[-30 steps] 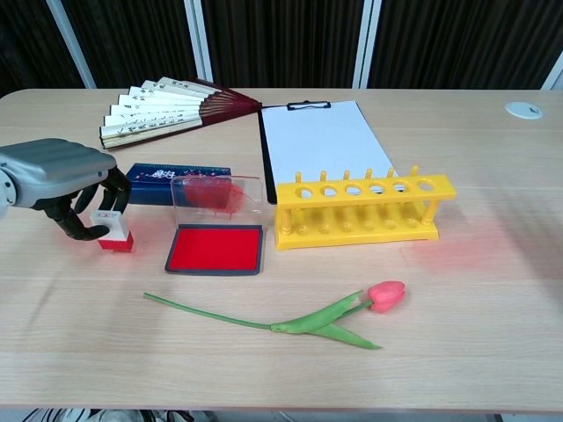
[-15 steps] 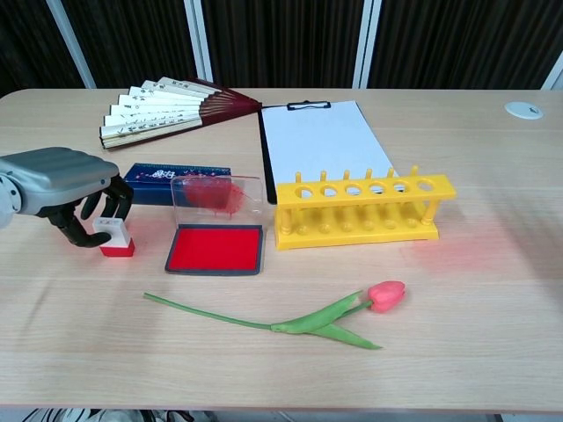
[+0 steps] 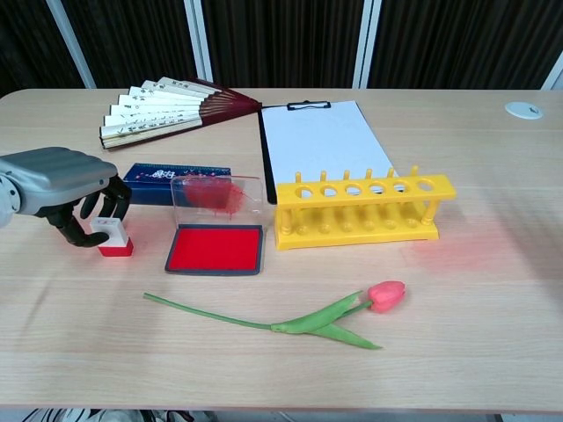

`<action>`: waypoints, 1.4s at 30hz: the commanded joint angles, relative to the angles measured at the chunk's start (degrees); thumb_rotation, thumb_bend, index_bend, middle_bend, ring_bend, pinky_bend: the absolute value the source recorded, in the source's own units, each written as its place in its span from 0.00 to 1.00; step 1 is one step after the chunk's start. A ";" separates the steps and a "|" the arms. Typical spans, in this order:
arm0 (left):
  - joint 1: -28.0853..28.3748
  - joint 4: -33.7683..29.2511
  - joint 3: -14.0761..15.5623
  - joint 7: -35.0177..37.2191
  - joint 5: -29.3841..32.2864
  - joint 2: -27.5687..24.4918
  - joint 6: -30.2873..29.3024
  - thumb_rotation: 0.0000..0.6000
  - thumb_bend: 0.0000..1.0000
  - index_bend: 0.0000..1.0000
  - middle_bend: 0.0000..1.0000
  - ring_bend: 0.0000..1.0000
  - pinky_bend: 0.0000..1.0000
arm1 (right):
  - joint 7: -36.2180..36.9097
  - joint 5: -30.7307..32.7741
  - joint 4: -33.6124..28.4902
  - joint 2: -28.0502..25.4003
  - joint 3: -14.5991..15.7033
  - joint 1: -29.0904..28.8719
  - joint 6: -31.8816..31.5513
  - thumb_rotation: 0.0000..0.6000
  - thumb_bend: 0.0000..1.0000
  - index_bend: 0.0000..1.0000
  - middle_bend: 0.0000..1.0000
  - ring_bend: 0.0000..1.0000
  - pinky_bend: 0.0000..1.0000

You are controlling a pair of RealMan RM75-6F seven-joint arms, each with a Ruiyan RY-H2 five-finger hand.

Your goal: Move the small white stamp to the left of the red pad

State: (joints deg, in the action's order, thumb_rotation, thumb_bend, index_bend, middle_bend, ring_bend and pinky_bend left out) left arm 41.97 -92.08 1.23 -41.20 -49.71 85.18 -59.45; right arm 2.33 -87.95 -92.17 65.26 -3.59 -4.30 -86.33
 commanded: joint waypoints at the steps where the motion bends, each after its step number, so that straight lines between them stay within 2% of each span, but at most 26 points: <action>1: -0.01 -0.03 -0.04 -0.21 0.15 0.01 -0.02 1.00 0.38 0.52 0.51 0.47 0.57 | 0.02 0.01 0.01 -0.01 0.00 0.00 0.01 1.00 0.25 0.07 0.00 0.00 0.19; 24: 0.09 -0.74 -0.37 -2.48 2.39 -0.11 -0.40 1.00 0.34 0.41 0.44 0.43 0.55 | 0.00 0.05 -0.10 -0.09 0.05 0.00 0.14 1.00 0.25 0.07 0.00 0.00 0.19; 30: 0.05 -1.04 -0.40 -2.87 2.86 -0.23 -0.61 1.00 0.28 0.38 0.42 0.41 0.54 | -0.02 0.02 -0.11 -0.09 0.08 0.01 0.14 1.00 0.25 0.07 0.00 0.00 0.19; 33: -0.02 -1.23 -0.47 -2.86 2.81 -0.33 -0.83 1.00 0.22 0.36 0.41 0.41 0.54 | -0.05 -0.03 -0.11 -0.10 0.09 0.01 0.12 1.00 0.25 0.07 0.00 0.00 0.19; 37: -0.30 -1.63 -0.65 -2.52 2.56 -0.64 -1.46 1.00 0.15 0.32 0.35 0.37 0.49 | -0.08 -0.04 -0.13 -0.12 0.13 0.02 0.15 1.00 0.25 0.07 0.00 0.00 0.19; 42: -1.09 -3.55 -0.97 -1.63 2.38 -2.18 -2.79 1.00 0.12 0.22 0.21 0.25 0.34 | -0.14 -0.08 -0.13 -0.18 0.16 0.06 0.09 1.00 0.25 0.07 0.00 0.00 0.19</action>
State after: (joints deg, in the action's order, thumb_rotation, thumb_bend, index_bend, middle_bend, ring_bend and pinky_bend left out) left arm 41.19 -94.84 0.42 -43.19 -47.27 83.62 -61.71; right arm 2.19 -88.04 -92.30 65.09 -3.43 -4.24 -86.25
